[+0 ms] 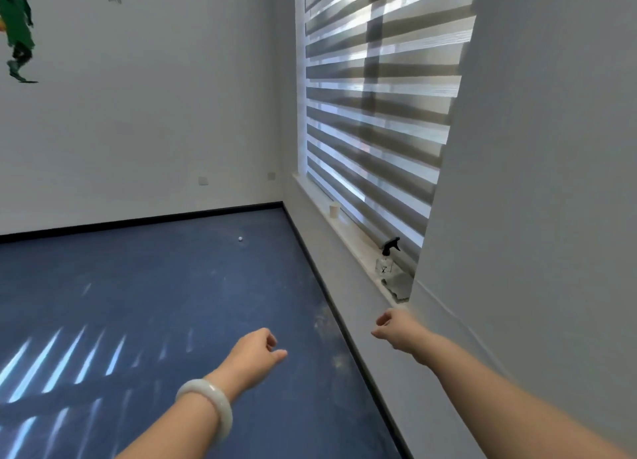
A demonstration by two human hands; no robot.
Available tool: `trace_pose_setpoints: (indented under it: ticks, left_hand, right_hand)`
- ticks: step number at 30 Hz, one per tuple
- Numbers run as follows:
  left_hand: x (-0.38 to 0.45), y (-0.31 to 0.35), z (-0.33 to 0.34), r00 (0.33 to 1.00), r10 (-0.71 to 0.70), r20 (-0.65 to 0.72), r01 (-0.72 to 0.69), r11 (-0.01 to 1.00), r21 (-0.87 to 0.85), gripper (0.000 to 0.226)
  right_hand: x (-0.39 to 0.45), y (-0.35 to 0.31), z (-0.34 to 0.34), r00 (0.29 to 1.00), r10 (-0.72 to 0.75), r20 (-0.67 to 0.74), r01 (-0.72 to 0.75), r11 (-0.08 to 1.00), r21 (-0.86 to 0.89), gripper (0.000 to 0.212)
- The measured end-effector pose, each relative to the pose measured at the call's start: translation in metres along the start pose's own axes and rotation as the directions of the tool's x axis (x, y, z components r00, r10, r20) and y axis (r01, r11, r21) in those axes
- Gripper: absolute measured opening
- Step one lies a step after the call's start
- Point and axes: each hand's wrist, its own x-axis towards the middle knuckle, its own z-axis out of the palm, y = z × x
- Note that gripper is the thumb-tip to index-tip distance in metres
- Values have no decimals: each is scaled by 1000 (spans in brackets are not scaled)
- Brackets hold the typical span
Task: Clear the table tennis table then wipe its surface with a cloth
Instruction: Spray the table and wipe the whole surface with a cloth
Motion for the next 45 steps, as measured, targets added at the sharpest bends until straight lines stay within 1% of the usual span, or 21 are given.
trace_pose_setpoints:
  ticks: [4,7,10,12,16,18,21,24,26,28,30,33,34,37,42,44,45]
  left_hand:
    - [102,5,-16,996,76,55,-77,997,22,23]
    - [173,15,-29,984,132,121,-137,990,34,22]
    - [233,26,-40,970,166,175,-178,983,53,24]
    - [268,36,-39,959,184,215,-202,977,65,27]
    - [322,59,-21,924,233,303,-263,963,61,20]
    - [350,73,-12,909,258,327,-288,956,47,19]
    - [393,91,2,896,263,357,-299,953,48,19]
    - [439,109,13,901,222,374,-254,967,38,19]
    - [468,122,19,901,199,385,-249,965,83,18]
    - [494,133,27,902,201,383,-248,965,78,15]
    - [513,139,38,893,215,395,-258,964,60,10]
    - [537,145,63,868,199,455,-270,958,95,21]
    - [544,146,72,858,192,476,-276,954,114,23]
    - [566,150,97,827,196,526,-301,946,120,14]
    - [600,163,137,772,198,604,-314,945,92,10]
    - [614,171,151,782,182,595,-295,951,97,25]
    - [621,175,157,784,188,591,-280,958,67,31]
  right_hand:
    - [77,-8,1,995,87,-51,-85,995,50,22]
    - [124,-11,-3,977,192,-97,-178,975,136,18]
    - [164,-11,-4,955,268,-128,-234,943,235,15]
    - [184,-7,-2,938,314,-145,-263,920,292,13]
    - [221,12,3,906,404,-127,-338,870,360,9]
    - [247,20,-3,888,435,-148,-352,851,390,9]
    - [294,27,-14,872,459,-170,-365,842,398,10]
    - [347,41,-20,862,474,-183,-362,826,433,12]
    - [377,50,-21,849,492,-192,-370,814,448,13]
    - [397,52,-23,838,514,-184,-384,795,469,16]
    - [416,58,-24,825,537,-178,-413,787,459,25]
    - [439,72,-23,796,580,-174,-475,776,414,44]
    - [446,77,-21,790,589,-171,-501,781,373,49]
    - [469,91,-19,773,615,-156,-575,783,238,59]
    - [499,114,-11,753,633,-179,-634,771,63,75]
    - [508,122,-10,756,628,-183,-638,770,5,79]
    - [512,126,-9,754,631,-182,-645,764,-21,80]
